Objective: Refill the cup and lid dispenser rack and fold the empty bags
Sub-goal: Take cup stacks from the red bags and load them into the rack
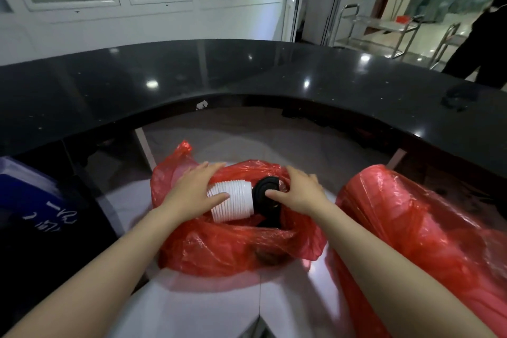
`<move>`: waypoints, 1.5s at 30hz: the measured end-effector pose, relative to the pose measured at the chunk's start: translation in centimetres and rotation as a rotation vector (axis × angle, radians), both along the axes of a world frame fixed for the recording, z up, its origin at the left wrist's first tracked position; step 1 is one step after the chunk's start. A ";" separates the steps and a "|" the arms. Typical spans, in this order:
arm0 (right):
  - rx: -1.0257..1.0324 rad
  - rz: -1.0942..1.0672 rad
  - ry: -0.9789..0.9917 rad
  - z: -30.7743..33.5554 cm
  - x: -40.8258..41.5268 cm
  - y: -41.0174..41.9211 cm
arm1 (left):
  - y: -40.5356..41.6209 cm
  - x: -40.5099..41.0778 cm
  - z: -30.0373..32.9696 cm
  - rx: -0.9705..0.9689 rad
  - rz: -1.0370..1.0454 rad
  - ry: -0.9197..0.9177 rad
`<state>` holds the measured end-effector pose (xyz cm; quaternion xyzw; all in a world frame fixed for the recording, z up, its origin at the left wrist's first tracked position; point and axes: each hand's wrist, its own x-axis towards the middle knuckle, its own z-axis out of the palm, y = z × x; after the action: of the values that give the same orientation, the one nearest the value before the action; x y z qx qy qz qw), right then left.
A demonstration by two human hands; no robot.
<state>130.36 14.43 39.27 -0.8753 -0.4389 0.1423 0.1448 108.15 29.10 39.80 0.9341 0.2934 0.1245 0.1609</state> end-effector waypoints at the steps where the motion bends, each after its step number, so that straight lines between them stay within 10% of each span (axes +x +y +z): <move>1: 0.038 0.010 -0.018 0.4 -0.3 -0.4 | -0.6 0.1 0.4 0.024 -0.030 -0.021; 23: 0.535 -0.155 -0.547 6.1 -6.5 -24.8 | -19.2 5.2 2.8 0.009 -0.571 -0.226; 33: 0.109 -0.214 -0.242 6.3 -0.9 -29.5 | -24.6 9.4 2.8 -0.195 -0.469 -0.219; 45: 0.214 0.045 -0.415 5.0 1.8 -28.2 | -27.8 13.4 2.3 -0.267 -0.261 -0.222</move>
<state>132.20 -13.79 44.31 -0.8555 -0.4912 -0.0851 0.1402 121.59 1.32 42.09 0.9151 0.1643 0.1646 0.3294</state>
